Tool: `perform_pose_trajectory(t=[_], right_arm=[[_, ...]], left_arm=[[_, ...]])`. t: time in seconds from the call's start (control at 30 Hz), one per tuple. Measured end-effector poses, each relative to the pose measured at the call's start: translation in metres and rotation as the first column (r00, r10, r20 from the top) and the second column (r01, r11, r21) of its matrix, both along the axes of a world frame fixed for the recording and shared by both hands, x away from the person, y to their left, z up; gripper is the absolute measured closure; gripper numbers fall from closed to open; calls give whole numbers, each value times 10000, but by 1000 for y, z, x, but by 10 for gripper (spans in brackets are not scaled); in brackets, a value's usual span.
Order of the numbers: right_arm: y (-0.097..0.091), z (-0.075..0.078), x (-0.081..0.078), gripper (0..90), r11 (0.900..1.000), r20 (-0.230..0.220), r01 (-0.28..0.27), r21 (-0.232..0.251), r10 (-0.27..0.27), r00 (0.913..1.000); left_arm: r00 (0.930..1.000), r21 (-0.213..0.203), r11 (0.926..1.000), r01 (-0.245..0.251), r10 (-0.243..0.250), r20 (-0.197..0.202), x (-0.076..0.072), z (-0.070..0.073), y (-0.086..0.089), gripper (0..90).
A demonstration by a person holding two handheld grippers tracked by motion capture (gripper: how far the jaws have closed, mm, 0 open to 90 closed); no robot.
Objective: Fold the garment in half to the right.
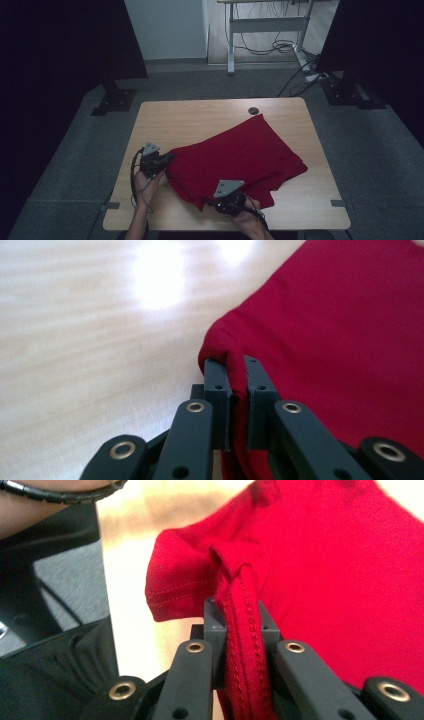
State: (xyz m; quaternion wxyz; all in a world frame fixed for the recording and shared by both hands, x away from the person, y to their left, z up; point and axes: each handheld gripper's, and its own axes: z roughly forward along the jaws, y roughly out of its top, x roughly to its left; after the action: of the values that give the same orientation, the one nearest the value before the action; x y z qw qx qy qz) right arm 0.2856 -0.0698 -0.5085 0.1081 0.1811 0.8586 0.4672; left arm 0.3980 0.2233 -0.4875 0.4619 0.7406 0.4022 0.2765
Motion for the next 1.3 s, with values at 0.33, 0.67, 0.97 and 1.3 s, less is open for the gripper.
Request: perform_pose_trajectory(t=[0.33,0.67,0.97,1.3], right_arm=[[-71,-3,19,823,9771,-305,2120,185,-2114,9769],[-91,-42,38,815,9656,-1744,2490,-746,-2584,9502],[-73,-44,29,805,9746,-1863,2118,-728,-2219,9571],[-25,-48,11,806,9926,-1891,1107,-509,-1184,9748]], left_arm=[[9967,959,9930,687,-724,357,24,-14,-53,832],[9928,2165,9704,1069,-922,-770,44,-60,-82,795],[9876,1546,9829,996,-787,-1361,30,-60,-54,779],[9868,1446,9888,357,-120,-1617,-8,-60,1,782]])
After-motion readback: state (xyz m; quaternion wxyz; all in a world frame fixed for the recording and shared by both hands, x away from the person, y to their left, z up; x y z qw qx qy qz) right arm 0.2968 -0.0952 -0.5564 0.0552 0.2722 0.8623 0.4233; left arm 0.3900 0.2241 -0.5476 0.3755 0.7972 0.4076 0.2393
